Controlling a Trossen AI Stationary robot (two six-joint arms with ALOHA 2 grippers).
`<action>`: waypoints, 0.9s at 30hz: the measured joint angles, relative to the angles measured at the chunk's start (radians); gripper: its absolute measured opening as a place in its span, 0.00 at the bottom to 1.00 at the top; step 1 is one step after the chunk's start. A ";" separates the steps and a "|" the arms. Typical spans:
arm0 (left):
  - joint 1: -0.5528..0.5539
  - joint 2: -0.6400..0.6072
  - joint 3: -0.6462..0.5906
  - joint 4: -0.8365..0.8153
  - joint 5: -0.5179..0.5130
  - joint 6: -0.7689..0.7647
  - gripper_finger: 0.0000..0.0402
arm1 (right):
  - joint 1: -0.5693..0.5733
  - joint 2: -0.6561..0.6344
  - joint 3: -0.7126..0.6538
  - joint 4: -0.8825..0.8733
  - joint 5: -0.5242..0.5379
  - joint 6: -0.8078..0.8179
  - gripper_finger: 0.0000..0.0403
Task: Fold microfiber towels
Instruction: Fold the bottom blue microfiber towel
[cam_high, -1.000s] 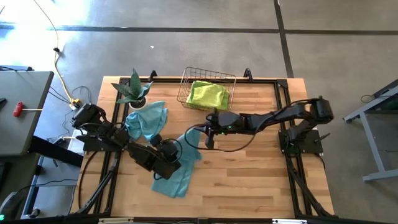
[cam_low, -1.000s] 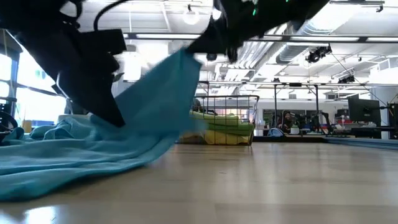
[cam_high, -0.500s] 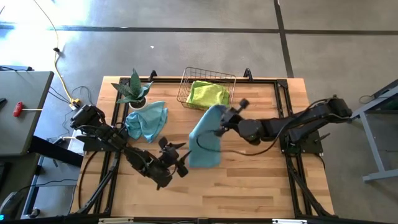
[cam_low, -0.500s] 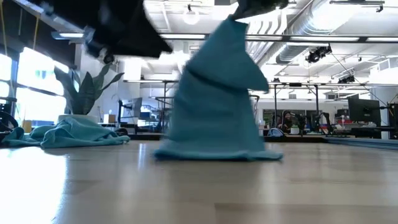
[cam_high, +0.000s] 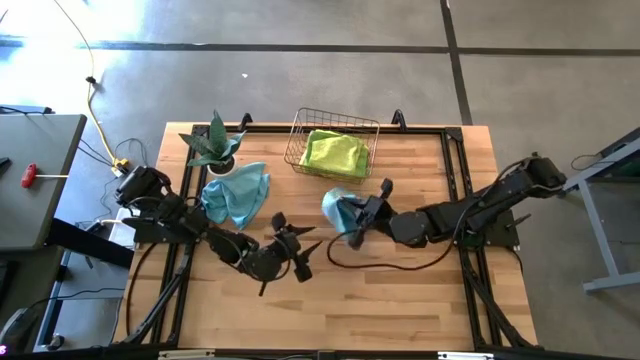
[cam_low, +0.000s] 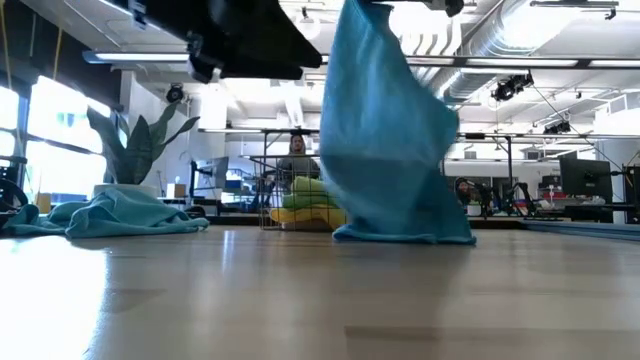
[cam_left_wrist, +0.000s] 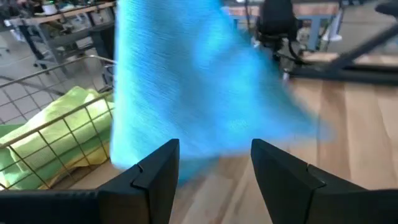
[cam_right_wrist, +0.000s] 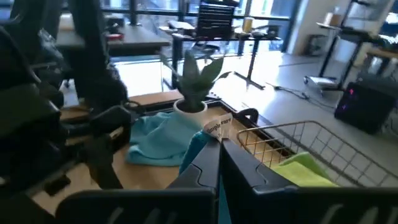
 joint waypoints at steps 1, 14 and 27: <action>0.007 0.000 0.000 0.014 0.000 0.000 0.47 | -0.004 0.005 0.000 0.006 0.016 0.017 0.00; 0.035 0.000 0.000 0.327 0.000 0.353 0.47 | -0.127 0.126 0.000 0.107 0.095 0.047 0.00; 0.086 0.048 0.000 0.312 -0.298 0.490 0.47 | -0.145 0.144 -0.001 0.163 -0.087 0.035 0.00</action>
